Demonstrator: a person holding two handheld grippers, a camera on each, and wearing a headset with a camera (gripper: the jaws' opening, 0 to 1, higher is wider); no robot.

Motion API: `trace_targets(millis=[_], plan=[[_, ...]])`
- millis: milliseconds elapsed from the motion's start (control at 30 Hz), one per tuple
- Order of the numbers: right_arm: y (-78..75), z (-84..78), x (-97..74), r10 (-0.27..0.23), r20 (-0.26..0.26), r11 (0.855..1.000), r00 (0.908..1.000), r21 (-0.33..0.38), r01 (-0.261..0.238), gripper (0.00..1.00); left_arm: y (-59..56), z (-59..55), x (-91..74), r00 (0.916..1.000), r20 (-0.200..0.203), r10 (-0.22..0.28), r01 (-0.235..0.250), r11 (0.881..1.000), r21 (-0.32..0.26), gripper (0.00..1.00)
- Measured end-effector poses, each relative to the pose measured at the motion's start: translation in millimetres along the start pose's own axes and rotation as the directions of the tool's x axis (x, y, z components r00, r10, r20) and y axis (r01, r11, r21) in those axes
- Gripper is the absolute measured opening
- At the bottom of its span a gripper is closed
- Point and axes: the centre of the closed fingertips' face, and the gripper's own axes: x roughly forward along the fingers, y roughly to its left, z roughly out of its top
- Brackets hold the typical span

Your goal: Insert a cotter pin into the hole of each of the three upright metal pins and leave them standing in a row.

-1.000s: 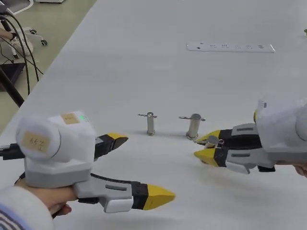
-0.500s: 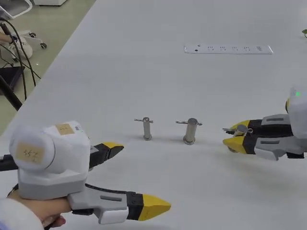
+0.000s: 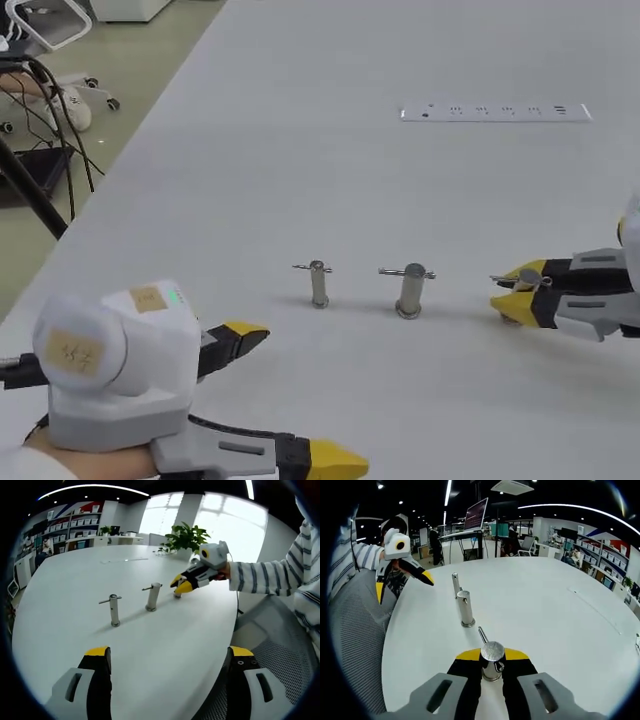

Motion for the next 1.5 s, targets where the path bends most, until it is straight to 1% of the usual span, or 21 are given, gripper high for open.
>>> trace_targets(millis=[100, 233, 400, 467, 533, 600, 733, 800, 867, 900, 967, 1033, 1100, 1200, 1267, 1333, 1433, 1500], plan=[[-3.3, -0.7, -0.1, 0.0, 0.008, 1.0, 1.0, 0.007, 0.0, 0.09, -0.4, 1.2, -0.1, 1.0, 0.0, 0.003, -0.003, 1.0, 0.001, 0.95], [-4.5, -2.7, 0.4, 0.005, 0.005, 1.0, 1.0, -0.002, -0.005, 0.09, 0.0, 2.5, -1.2, 0.9999, 0.005, 0.011, -0.011, 1.0, -0.002, 0.95], [-6.6, -1.9, 0.8, 0.002, 0.017, 1.0, 0.9999, 0.006, -0.002, 0.09, -1.1, 2.5, -2.7, 0.9999, 0.006, 0.015, -0.015, 1.0, -0.007, 0.95], [-5.5, -1.9, 0.8, 0.009, 0.012, 1.0, 0.9999, -0.001, -0.009, 0.09, -3.2, 6.1, -3.8, 0.9997, 0.018, 0.014, -0.014, 1.0, -0.015, 0.95], [-5.8, -1.8, 0.7, 0.006, 0.013, 1.0, 0.9999, -0.006, -0.006, 0.1, -4.8, 13.1, -4.4, 0.9989, 0.045, 0.013, -0.012, 1.0, -0.022, 0.95], [-6.7, -1.2, 0.7, -0.006, 0.019, 1.0, 0.9998, -0.011, 0.006, 0.1, -5.5, 18.0, -4.5, 0.998, 0.062, 0.014, -0.013, 1.0, -0.025, 0.95], [-6.3, 2.1, -1.1, -0.012, 0.024, 1.0, 0.9996, -0.017, 0.012, 0.12, -6.7, 20.1, -5.1, 0.9984, 0.056, 0.014, -0.013, 1.0, -0.014, 0.95], [-6.0, 8.5, -3.2, -0.017, 0.041, 1.0, 0.999, -0.011, 0.017, 0.23, -7.4, 21.6, -6.2, 0.9983, 0.056, 0.013, -0.013, 1.0, -0.01, 0.95], [-8.0, 15.7, -5.8, -0.04, 0.054, 0.999, 0.9977, -0.027, 0.042, 0.4, -7.6, 24.3, -7.4, 0.9977, 0.066, 0.014, -0.013, 1.0, -0.011, 0.95], [-8.2, 17.0, -6.8, -0.047, 0.05, 0.998, 0.9977, -0.033, 0.049, 0.44, -7.5, 25.4, -7.8, 0.9975, 0.069, 0.015, -0.014, 1.0, -0.012, 0.95], [-5.9, 20.2, -10.4, -0.049, 0.037, 0.998, 0.9981, -0.031, 0.05, 0.47, -6.5, 28.4, -9.3, 0.9967, 0.078, 0.021, -0.02, 1.0, -0.01, 0.95], [-2.3, 23.3, -13.0, -0.045, 0.042, 0.999, 0.9981, -0.016, 0.046, 0.48, -5.3, 32.4, -11.2, 0.9951, 0.094, 0.03, -0.03, 1.0, -0.006, 0.94], [2.5, 28.0, -16.7, -0.046, 0.052, 0.999, 0.9976, -0.014, 0.047, 0.52, -3.8, 35.5, -13.2, 0.9941, 0.103, 0.034, -0.032, 0.999, -0.014, 0.94], [9.3, 35.4, -23.3, -0.052, 0.065, 0.999, 0.9965, 0.007, 0.052, 0.59, -2.5, 39.8, -15.9, 0.9923, 0.117, 0.04, -0.039, 0.999, -0.01, 0.94], [12.5, 40.7, -26.8, -0.057, 0.087, 0.998, 0.9946, 0.017, 0.056, 0.61, -1.8, 43.2, -17.9, 0.9912, 0.125, 0.043, -0.042, 0.999, -0.009, 0.94], [16.6, 44.9, -31.1, -0.061, 0.096, 0.998, 0.9935, 0.034, 0.058, 0.62, -1.9, 46.0, -19.3, 0.9911, 0.125, 0.046, -0.045, 0.999, -0.006, 0.95], [22.1, 51.6, -36.9, -0.073, 0.116, 0.996, 0.9906, 0.06, 0.066, 0.66, -4.1, 50.8, -21.4, 0.9912, 0.124, 0.044, -0.046, 0.999, 0.011, 0.95], [24.1, 54.0, -39.3, -0.08, 0.122, 0.995, 0.9893, 0.075, 0.071, 0.69, -6.0, 54.9, -22.5, 0.9903, 0.133, 0.04, -0.042, 0.999, 0.013, 0.95]])
